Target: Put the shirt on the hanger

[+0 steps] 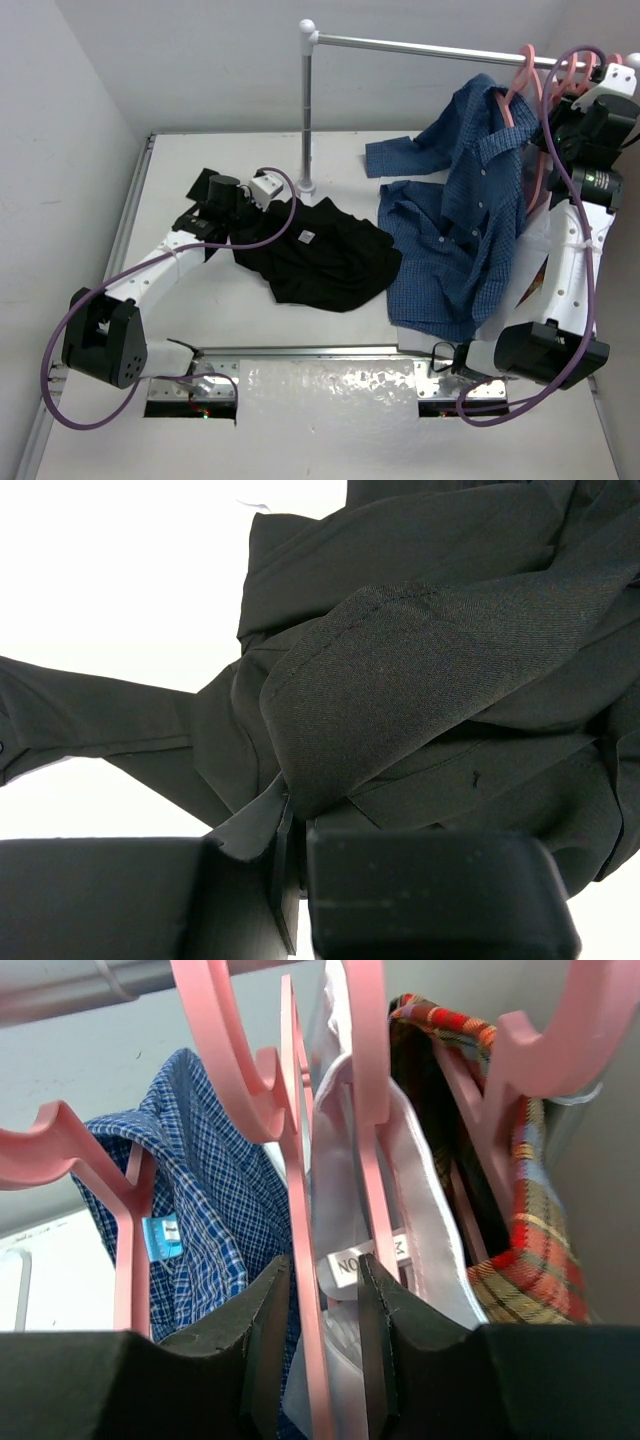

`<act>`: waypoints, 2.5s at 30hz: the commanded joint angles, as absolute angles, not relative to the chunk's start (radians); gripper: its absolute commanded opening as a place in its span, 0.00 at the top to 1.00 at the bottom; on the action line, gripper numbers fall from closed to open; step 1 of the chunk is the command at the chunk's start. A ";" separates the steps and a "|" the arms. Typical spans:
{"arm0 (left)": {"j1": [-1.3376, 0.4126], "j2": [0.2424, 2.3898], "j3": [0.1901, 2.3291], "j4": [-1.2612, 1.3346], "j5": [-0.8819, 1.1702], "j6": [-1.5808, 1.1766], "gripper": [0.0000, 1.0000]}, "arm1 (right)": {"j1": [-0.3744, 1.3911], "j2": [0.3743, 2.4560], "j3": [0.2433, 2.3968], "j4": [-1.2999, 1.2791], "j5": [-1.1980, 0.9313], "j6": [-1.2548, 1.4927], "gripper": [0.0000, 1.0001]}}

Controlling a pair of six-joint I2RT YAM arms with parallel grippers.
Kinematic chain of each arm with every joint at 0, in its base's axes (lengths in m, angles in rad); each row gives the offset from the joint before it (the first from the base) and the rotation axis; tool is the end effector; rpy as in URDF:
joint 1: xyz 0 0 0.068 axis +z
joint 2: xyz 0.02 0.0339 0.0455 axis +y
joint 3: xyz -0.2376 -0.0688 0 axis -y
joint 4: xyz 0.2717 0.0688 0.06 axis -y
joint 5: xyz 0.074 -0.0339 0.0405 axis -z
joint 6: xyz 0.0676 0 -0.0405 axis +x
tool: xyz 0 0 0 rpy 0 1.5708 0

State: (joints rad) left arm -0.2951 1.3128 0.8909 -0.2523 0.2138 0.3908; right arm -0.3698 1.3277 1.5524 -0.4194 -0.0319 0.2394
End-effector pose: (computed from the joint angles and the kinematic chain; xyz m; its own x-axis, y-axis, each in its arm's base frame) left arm 0.3223 -0.1130 0.1993 -0.3836 0.5057 -0.7728 0.6369 0.7508 0.1751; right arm 0.3301 -0.1256 0.4358 -0.0965 0.2916 -0.9517 0.3654 0.8998 0.2386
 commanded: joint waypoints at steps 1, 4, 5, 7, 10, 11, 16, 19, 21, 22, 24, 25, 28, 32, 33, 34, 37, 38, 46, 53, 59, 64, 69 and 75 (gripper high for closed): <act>-0.302 1.279 0.917 -0.219 0.227 0.390 1.00 | -0.368 1.345 1.552 -0.380 -0.067 0.245 0.68; -0.302 1.279 0.917 -0.221 0.227 0.391 1.00 | -0.368 1.358 1.552 -0.377 -0.072 0.247 0.68; -0.302 1.279 0.919 -0.221 0.227 0.393 1.00 | -0.368 1.361 1.554 -0.377 -0.077 0.247 0.69; -0.302 1.279 0.919 -0.219 0.229 0.393 1.00 | -0.367 1.359 1.554 -0.379 -0.084 0.244 0.73; -0.302 1.279 0.917 -0.218 0.225 0.393 1.00 | -0.367 1.336 1.536 -0.354 -0.098 0.241 0.77; -0.302 1.279 0.916 -0.218 0.224 0.394 1.00 | -0.365 1.333 1.529 -0.350 -0.095 0.242 0.77; -0.302 1.278 0.919 -0.216 0.222 0.394 1.00 | -0.365 1.353 1.509 -0.336 -0.101 0.253 0.71; -0.302 1.275 0.922 -0.218 0.224 0.396 1.00 | -0.367 1.355 1.479 -0.318 -0.110 0.261 0.71; -0.304 1.273 0.923 -0.216 0.224 0.394 1.00 | -0.365 1.350 1.465 -0.304 -0.112 0.267 0.74; -0.302 1.273 0.923 -0.216 0.222 0.397 1.00 | -0.367 1.348 1.462 -0.298 -0.115 0.268 0.77; -0.302 1.273 0.923 -0.213 0.222 0.394 1.00 | -0.367 1.344 1.462 -0.291 -0.118 0.268 0.84; -0.302 1.273 0.923 -0.213 0.222 0.394 1.00 | -0.365 1.341 1.465 -0.291 -0.124 0.267 0.85; -0.302 1.273 0.927 -0.218 0.224 0.391 1.00 | -0.365 1.302 1.453 -0.276 -0.127 0.268 0.96; -0.302 1.272 0.927 -0.216 0.225 0.393 1.00 | -0.367 1.233 1.401 -0.215 -0.103 0.268 1.00; -0.302 1.270 0.927 -0.218 0.227 0.393 1.00 | -0.365 1.217 1.402 -0.215 -0.100 0.265 1.00; -0.304 1.270 0.925 -0.218 0.227 0.393 1.00 | -0.367 1.212 1.404 -0.213 -0.098 0.261 1.00; -0.302 1.269 0.925 -0.219 0.226 0.394 1.00 | -0.367 1.203 1.426 -0.209 -0.112 0.249 1.00; -0.302 1.266 0.925 -0.219 0.224 0.397 1.00 | -0.367 1.203 1.433 -0.209 -0.117 0.249 1.00; -0.304 1.264 0.933 -0.215 0.218 0.399 1.00 | -0.365 1.126 1.402 -0.272 -0.052 0.242 1.00; -0.302 1.279 0.965 -0.221 0.216 0.394 1.00 | -0.367 0.990 1.339 -0.317 -0.015 0.236 1.00; -0.302 1.292 1.006 -0.245 0.207 0.397 1.00 | -0.367 0.925 1.316 -0.364 -0.041 0.219 1.00; -0.302 1.284 1.015 -0.265 0.192 0.399 1.00 | -0.365 0.946 1.315 -0.370 -0.086 0.224 1.00; -0.302 1.273 1.011 -0.262 0.195 0.402 1.00 | -0.365 0.966 1.338 -0.452 -0.201 0.233 1.00; -0.302 1.278 1.029 -0.261 0.199 0.420 1.00 | -0.367 0.922 1.338 -0.561 -0.176 0.184 1.00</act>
